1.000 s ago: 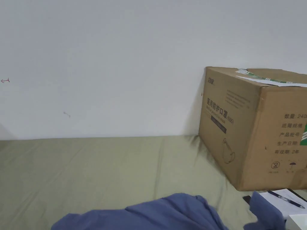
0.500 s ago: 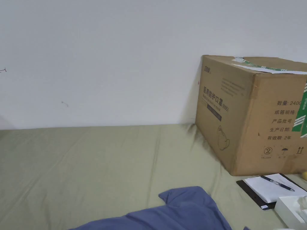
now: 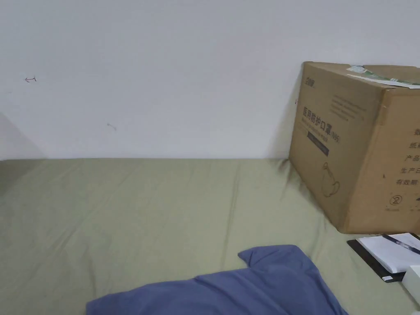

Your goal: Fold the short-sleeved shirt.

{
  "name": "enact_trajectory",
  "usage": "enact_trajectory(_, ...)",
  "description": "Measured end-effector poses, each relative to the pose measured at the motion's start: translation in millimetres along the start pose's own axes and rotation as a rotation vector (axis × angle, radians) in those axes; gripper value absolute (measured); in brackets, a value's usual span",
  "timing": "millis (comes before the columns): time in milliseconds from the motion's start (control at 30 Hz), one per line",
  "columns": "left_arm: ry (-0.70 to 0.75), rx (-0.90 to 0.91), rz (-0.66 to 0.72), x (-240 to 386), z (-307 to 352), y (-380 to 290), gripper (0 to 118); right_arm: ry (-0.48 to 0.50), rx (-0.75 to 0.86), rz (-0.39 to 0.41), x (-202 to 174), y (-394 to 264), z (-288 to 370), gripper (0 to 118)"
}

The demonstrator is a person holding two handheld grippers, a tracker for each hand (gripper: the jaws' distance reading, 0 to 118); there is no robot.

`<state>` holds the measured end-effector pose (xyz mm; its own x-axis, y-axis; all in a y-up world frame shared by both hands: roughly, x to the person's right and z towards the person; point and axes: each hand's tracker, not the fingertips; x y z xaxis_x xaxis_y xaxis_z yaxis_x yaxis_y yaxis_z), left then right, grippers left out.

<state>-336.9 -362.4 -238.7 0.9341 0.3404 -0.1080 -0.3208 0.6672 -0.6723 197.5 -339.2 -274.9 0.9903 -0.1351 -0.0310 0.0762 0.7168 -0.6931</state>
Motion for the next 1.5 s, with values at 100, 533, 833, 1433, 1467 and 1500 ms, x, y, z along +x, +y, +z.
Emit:
enact_trajectory(100,-0.074,0.107,-0.019,8,26,-11,0,0.146,0.181,0.043,-36,-2,28,15)
enact_trajectory(533,-0.002,-0.175,0.023,-27,-133,125,0,0.220,0.233,0.128,-75,17,5,0)
enact_trajectory(833,0.172,-0.300,0.044,-55,-277,133,116,0.202,0.111,0.131,-68,9,-38,0)
enact_trajectory(1433,0.151,-0.140,-0.187,-4,-237,119,2,0.226,0.077,-0.086,0,115,-114,0)
enact_trajectory(1467,0.164,-0.112,-0.211,-3,-228,123,2,0.219,-0.035,-0.126,15,138,-143,0)
enact_trajectory(1500,0.162,-0.089,-0.230,-2,-221,125,2,0.215,-0.141,-0.169,30,156,-174,0)
